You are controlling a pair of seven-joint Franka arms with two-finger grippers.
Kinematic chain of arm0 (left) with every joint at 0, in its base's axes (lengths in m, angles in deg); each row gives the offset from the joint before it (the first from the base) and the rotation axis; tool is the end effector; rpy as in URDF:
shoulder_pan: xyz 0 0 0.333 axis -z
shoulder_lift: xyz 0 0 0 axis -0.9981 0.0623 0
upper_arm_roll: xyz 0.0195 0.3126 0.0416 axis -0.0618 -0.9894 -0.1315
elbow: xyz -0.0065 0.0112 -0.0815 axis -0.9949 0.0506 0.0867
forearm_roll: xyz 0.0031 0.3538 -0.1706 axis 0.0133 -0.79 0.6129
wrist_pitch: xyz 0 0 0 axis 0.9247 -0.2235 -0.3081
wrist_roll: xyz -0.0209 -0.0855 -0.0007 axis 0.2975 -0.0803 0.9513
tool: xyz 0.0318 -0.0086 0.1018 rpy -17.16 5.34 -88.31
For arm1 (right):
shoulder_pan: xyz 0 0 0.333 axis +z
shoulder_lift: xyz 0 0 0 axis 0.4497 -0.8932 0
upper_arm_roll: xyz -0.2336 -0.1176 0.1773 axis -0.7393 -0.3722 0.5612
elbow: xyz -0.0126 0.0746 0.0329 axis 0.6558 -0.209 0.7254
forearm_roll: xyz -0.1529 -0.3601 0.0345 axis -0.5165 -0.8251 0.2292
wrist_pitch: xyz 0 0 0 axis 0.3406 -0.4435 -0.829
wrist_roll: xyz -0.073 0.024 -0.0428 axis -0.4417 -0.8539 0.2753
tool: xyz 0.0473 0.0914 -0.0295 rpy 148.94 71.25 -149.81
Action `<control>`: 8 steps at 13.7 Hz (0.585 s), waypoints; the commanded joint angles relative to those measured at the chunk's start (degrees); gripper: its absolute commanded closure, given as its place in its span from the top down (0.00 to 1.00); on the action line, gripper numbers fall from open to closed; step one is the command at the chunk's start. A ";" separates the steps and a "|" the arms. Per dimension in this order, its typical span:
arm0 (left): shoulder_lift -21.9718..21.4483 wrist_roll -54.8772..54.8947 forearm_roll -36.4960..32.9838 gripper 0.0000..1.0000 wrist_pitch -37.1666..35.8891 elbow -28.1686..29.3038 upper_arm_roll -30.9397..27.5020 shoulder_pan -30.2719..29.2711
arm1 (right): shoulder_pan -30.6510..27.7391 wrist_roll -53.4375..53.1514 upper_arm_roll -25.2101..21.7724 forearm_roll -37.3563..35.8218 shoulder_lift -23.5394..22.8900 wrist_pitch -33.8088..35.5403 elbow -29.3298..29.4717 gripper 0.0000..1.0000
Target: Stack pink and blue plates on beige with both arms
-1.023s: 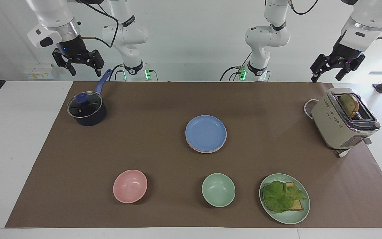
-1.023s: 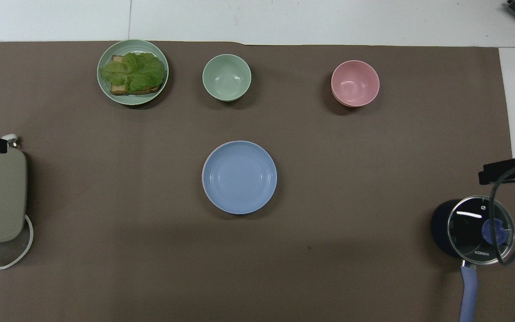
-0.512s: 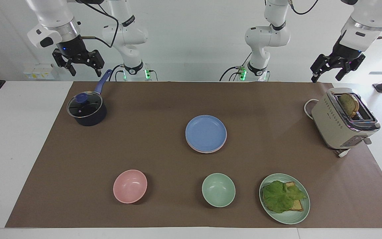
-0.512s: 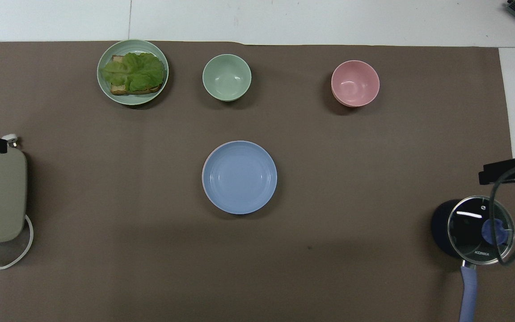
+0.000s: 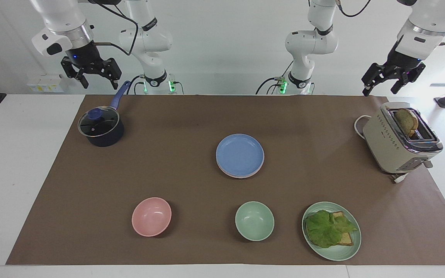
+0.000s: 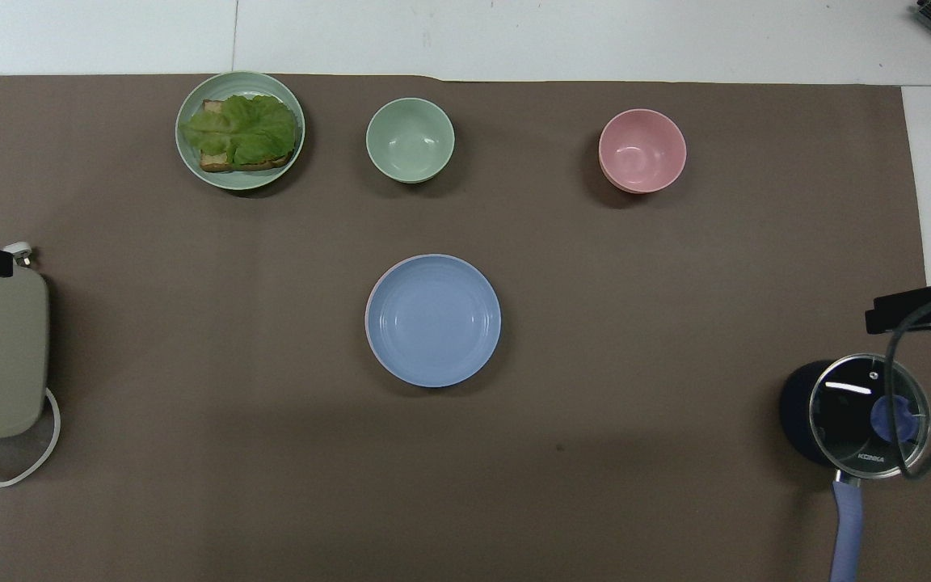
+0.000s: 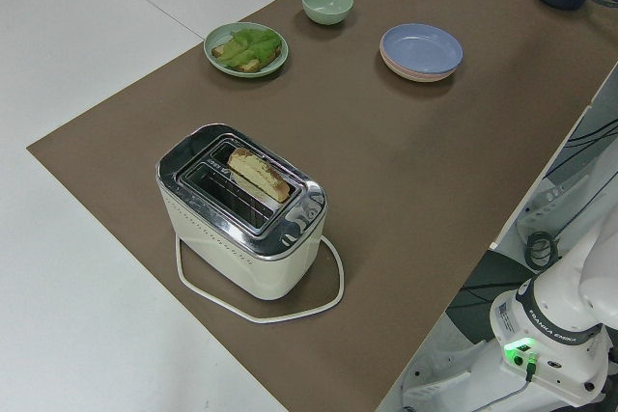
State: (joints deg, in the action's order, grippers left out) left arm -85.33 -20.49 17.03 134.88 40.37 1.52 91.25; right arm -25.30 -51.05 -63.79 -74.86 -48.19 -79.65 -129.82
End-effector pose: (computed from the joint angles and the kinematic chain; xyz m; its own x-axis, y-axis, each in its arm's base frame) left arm 0.5300 -0.0119 0.6779 0.9978 0.0521 0.0412 0.0516 -0.9986 0.0128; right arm 0.5026 -0.0147 0.6495 0.9983 -0.0462 -0.0351 -0.0455 -0.9988 0.0200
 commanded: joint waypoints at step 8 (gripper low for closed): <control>-0.46 0.47 -0.65 1.00 -0.64 0.47 0.34 -0.42 | -0.37 1.84 0.21 1.08 1.73 0.14 -1.76 1.00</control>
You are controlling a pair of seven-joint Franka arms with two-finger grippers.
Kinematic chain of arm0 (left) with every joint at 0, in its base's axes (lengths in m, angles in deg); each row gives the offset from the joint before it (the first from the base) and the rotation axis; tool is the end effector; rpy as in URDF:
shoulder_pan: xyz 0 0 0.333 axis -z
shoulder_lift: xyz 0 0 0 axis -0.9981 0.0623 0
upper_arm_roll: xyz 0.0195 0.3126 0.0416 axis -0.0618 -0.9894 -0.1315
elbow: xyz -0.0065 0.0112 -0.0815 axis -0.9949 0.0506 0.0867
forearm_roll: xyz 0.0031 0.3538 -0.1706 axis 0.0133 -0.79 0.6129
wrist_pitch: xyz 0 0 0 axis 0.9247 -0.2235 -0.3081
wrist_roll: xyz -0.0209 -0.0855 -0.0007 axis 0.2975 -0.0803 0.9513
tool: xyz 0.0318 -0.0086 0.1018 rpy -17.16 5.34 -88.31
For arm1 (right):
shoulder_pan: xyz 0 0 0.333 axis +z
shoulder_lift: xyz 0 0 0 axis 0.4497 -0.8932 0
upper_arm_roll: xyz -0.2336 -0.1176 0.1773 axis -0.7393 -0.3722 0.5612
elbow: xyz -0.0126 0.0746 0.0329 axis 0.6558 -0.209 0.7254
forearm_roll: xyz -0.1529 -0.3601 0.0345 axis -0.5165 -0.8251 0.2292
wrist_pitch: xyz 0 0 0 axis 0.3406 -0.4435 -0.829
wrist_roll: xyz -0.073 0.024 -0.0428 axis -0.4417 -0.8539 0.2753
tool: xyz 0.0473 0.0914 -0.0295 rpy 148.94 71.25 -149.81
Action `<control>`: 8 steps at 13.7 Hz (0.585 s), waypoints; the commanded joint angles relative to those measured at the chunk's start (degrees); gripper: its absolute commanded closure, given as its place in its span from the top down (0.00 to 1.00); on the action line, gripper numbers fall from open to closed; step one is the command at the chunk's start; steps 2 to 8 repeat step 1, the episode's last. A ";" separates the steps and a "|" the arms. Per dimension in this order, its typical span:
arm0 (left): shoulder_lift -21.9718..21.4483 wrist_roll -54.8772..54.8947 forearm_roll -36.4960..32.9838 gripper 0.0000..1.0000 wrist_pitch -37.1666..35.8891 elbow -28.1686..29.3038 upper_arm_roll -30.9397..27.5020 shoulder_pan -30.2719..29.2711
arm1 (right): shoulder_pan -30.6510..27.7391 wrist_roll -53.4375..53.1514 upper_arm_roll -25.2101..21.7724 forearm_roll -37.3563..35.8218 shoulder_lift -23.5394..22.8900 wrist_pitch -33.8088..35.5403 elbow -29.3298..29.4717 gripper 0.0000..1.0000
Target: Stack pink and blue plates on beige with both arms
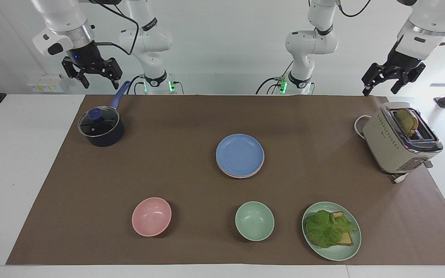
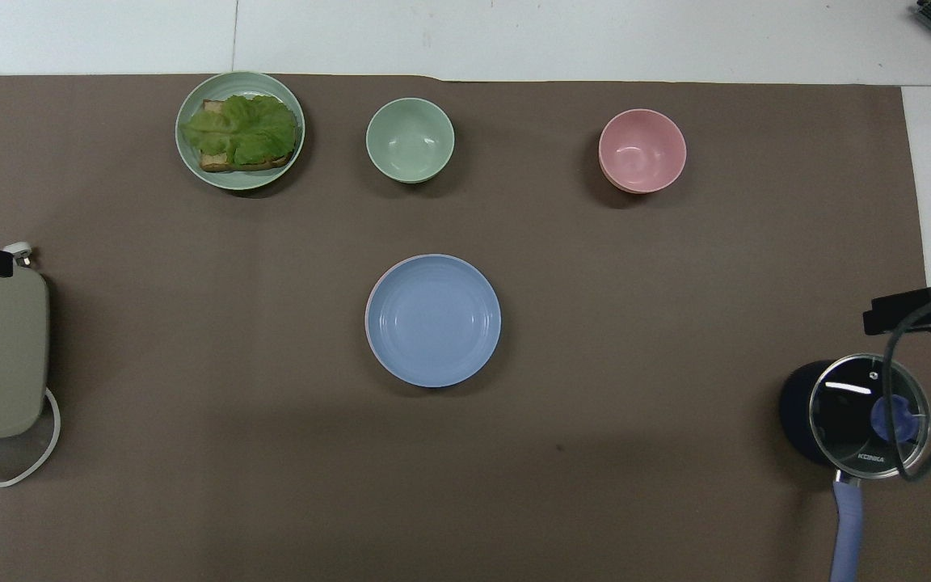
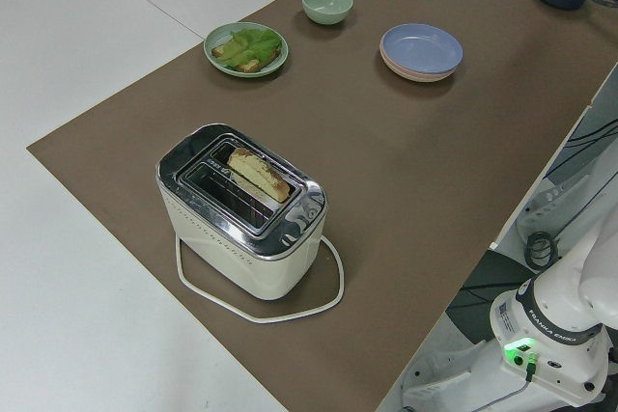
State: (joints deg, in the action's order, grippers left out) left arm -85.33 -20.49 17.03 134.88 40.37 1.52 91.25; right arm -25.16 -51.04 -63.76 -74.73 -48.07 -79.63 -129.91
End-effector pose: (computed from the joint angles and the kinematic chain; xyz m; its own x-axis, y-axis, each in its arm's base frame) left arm 0.5300 -0.0119 0.6779 0.9978 0.0521 0.0412 0.0516 -0.9986 0.0128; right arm 0.5020 -0.0130 0.6498 0.9985 -0.0429 -0.0350 -0.0423 -0.9989 0.0177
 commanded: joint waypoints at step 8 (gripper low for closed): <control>-0.46 0.47 -0.65 1.00 -0.64 0.47 0.34 -0.42 | -0.51 1.84 0.18 0.95 1.61 0.11 -1.67 1.00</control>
